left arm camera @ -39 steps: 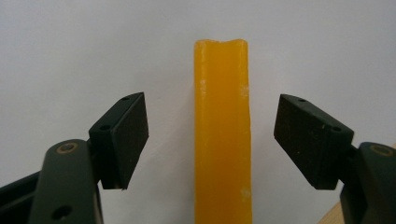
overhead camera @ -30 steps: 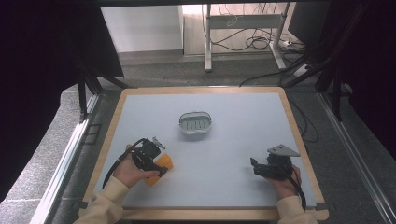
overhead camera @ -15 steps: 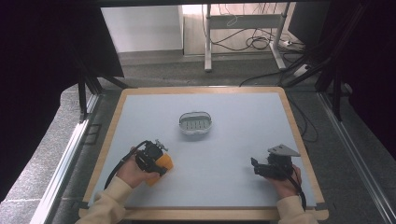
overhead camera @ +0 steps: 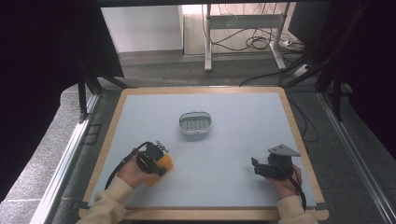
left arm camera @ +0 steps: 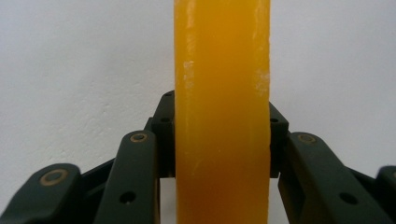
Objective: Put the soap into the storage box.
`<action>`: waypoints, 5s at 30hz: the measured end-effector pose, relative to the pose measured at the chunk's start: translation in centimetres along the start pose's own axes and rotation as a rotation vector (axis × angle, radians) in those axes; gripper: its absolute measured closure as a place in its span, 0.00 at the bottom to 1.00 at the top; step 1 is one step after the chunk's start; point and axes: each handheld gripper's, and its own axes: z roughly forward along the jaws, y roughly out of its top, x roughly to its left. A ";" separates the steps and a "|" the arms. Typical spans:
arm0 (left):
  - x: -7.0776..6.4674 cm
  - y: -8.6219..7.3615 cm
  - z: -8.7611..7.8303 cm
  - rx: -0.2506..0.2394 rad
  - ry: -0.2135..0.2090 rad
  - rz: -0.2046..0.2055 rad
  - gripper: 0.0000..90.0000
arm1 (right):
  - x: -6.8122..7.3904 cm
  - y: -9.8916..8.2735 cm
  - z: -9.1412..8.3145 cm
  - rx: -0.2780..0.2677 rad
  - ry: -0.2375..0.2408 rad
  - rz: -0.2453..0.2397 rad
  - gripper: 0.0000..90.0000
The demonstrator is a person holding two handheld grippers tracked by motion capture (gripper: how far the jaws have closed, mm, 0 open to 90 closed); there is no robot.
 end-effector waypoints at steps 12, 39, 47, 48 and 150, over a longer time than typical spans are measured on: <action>0.2 0.0 -0.3 -0.006 -0.004 0.009 0.69 | 0.0 0.0 -0.1 -0.002 -0.005 0.001 0.16; 1.5 0.5 -3.7 -0.087 -0.030 0.030 0.69 | 0.0 0.0 -0.1 -0.007 -0.006 0.000 0.16; 1.7 0.9 -4.5 -0.100 -0.028 0.036 0.69 | 0.0 0.0 -0.1 -0.011 -0.004 -0.001 0.16; 1.7 0.9 -4.6 -0.101 -0.028 0.038 0.69 | 0.0 0.0 -0.1 -0.012 -0.004 -0.001 0.16; 3.9 13.4 -5.2 -0.127 0.043 0.300 0.69 | 0.1 0.4 -0.2 -0.050 0.002 -0.020 0.17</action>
